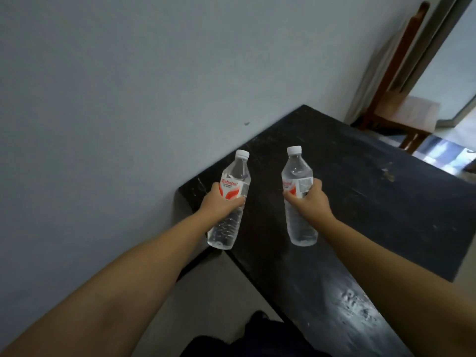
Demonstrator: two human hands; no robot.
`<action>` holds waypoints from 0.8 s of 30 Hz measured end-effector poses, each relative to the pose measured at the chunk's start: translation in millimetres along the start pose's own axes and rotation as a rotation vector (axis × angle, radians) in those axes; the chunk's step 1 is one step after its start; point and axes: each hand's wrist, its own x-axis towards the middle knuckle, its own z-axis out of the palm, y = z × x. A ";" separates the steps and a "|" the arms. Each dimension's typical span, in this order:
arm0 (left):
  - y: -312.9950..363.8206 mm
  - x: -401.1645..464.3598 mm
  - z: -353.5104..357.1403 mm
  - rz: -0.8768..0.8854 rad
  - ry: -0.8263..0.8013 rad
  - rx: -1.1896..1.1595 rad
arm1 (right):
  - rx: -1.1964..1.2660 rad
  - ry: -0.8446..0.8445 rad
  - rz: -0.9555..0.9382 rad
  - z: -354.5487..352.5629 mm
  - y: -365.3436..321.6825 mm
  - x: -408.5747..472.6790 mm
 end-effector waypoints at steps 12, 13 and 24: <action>85.0 143.8 68.4 0.043 -0.310 -0.035 | 0.032 0.176 0.132 -36.8 -8.4 106.6; 93.7 161.3 73.6 0.059 -0.329 -0.023 | 0.042 0.195 0.141 -38.2 -9.8 119.6; 193.0 329.0 126.8 0.219 -0.269 -0.048 | 0.163 0.328 0.133 -43.5 -31.9 270.3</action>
